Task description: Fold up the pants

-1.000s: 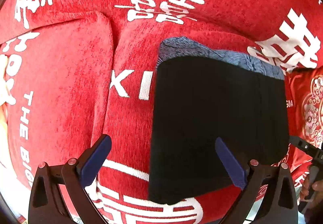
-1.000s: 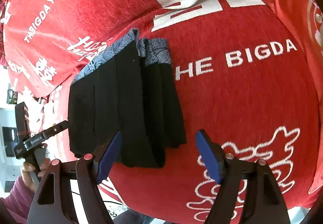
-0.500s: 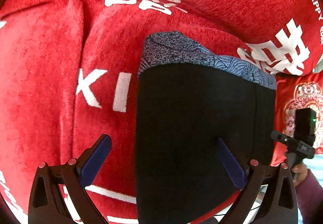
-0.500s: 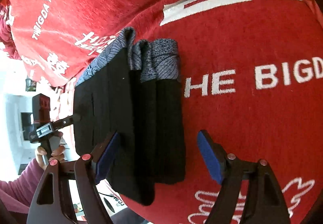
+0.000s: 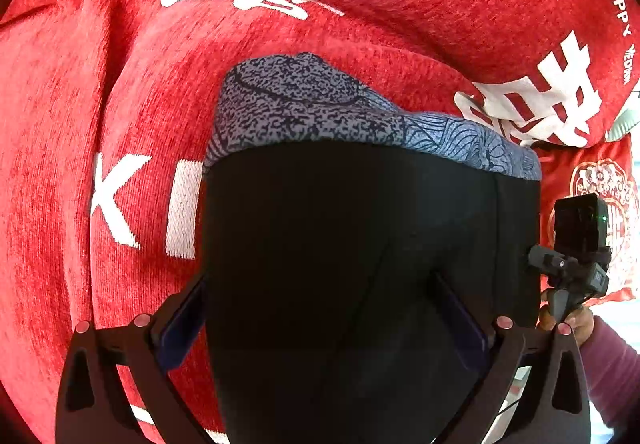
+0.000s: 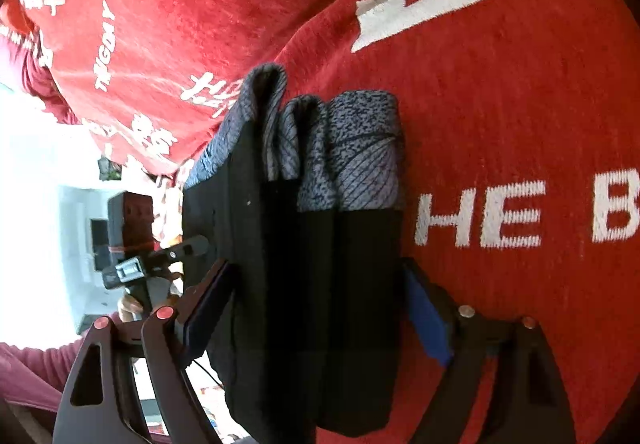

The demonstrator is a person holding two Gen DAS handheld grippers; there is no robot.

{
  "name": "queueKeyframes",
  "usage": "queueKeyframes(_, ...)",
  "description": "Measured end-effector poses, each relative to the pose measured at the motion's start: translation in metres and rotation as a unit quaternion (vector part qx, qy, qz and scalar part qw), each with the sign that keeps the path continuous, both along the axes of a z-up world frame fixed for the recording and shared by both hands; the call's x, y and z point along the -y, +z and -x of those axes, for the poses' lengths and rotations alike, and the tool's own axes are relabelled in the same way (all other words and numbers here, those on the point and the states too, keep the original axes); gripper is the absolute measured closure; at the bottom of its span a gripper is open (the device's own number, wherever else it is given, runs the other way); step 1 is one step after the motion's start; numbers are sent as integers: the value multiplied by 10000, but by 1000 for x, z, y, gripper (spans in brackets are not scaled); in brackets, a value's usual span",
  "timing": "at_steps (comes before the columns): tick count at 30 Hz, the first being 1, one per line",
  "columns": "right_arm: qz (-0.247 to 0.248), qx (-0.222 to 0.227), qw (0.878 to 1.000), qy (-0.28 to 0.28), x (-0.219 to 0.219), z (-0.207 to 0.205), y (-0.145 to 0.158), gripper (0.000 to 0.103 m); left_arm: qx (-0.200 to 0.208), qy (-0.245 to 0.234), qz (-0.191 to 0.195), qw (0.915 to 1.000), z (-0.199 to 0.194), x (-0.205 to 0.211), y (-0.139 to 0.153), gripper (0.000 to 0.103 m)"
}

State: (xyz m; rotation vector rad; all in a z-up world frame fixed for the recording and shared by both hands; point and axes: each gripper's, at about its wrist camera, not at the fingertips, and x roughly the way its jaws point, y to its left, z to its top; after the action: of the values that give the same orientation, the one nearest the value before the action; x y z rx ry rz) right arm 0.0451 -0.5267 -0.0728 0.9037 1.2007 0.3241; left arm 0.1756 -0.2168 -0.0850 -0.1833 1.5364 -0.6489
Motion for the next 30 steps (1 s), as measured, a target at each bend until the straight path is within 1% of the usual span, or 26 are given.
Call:
queueKeyframes(3,-121,-169,9997,-137,6,-2,-4,17,-48,120,-58,9999,2,-2,0,0)
queueKeyframes(5,-10,-333,9994,-120,2,-5,-1,19,-28,207,-27,9998,4,-4,3,6)
queueKeyframes(6,109,-419,9990,-94,0,-6,0,26,-15,256,46,9997,6,-5,5,14)
queueKeyframes(7,117,-446,9989,-71,0,-7,2,32,55,289,56,9996,9,-5,9,20)
queueKeyframes(8,124,-481,9987,-104,-2,-8,2,38,172,277,53,9995,12,-5,15,23)
queueKeyframes(9,103,-482,9986,-169,0,-6,4,47,275,264,37,9993,15,-4,20,28)
queueKeyframes(12,-26,-429,9987,-260,3,0,10,54,503,271,-57,9984,22,-3,33,34)
queueKeyframes(14,-143,-379,9988,-272,2,2,18,57,568,300,-78,9979,28,-5,43,35)
queueKeyframes(17,-310,-321,9987,-232,-4,6,30,58,608,274,-96,9977,37,-10,56,37)
queueKeyframes(21,-421,-202,9988,-125,-19,20,47,58,586,236,-99,9980,56,-29,71,37)
queueKeyframes(25,-686,-152,9970,-335,-41,44,50,58,576,193,-167,9980,74,-51,83,37)
queueKeyframes(28,-666,-205,9968,-382,-61,58,47,58,515,118,-243,9983,83,-62,79,37)
queueKeyframes(30,-615,-307,9968,-418,-70,64,41,57,382,63,-375,9985,86,-71,66,36)
